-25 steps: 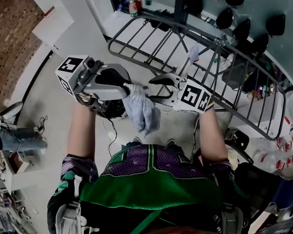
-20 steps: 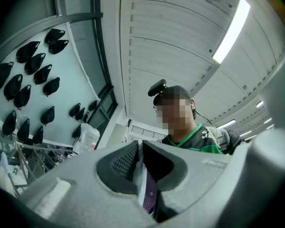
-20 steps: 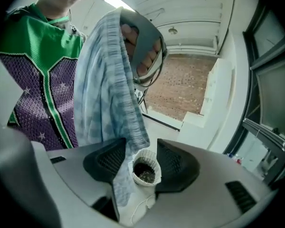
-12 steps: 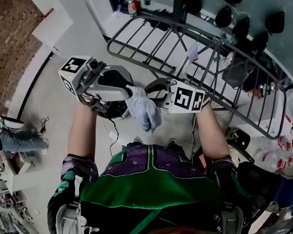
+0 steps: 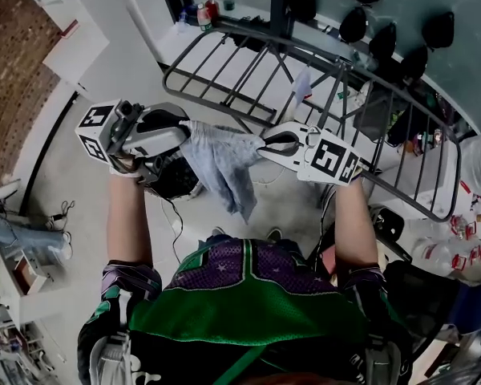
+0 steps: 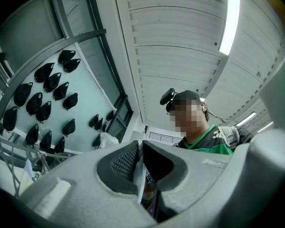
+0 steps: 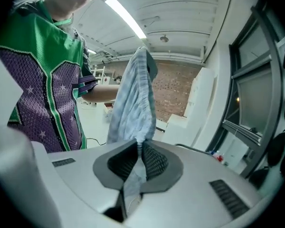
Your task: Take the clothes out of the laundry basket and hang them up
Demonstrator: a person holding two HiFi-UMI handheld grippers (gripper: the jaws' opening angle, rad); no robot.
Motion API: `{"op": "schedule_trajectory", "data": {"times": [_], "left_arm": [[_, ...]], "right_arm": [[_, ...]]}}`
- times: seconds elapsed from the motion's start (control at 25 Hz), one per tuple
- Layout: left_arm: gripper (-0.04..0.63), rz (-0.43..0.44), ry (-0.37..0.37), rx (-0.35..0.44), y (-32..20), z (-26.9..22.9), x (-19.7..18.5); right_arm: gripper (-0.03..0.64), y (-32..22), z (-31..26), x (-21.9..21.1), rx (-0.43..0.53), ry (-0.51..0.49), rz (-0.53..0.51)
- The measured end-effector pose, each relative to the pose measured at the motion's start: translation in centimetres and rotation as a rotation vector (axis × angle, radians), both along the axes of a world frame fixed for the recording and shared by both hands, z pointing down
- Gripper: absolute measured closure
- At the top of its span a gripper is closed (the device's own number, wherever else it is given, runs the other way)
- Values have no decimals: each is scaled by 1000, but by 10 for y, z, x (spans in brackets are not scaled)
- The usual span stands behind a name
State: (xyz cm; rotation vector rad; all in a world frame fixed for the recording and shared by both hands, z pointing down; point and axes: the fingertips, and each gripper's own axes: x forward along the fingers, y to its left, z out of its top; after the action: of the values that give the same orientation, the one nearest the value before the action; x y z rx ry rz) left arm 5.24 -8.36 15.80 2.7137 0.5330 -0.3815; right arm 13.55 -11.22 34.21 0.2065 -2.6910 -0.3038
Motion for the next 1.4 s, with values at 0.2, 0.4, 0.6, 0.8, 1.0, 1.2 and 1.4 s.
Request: {"op": "schedule_trajectory", "data": {"times": [0.2, 0.4, 0.6, 0.8, 1.0, 1.2, 1.4], "left_arm": [[557, -97, -27, 13, -11, 2, 13], [557, -188, -73, 39, -25, 5, 41], [557, -253, -123, 49, -33, 12, 74], [557, -335, -193, 74, -44, 20, 110], [557, -393, -233, 73, -65, 28, 137], [557, -391, -235, 43, -99, 31, 162], [557, -432, -303, 139, -131, 39, 180]], "right_arm": [[591, 2, -16, 52, 51, 20, 106], [591, 4, -30, 111, 111, 61, 228], [591, 9, -46, 163, 173, 72, 342], [591, 10, -60, 212, 255, 114, 470], [591, 2, -81, 251, 328, 130, 629], [591, -14, -93, 273, 357, 161, 798], [591, -28, -88, 286, 309, 162, 909]]}}
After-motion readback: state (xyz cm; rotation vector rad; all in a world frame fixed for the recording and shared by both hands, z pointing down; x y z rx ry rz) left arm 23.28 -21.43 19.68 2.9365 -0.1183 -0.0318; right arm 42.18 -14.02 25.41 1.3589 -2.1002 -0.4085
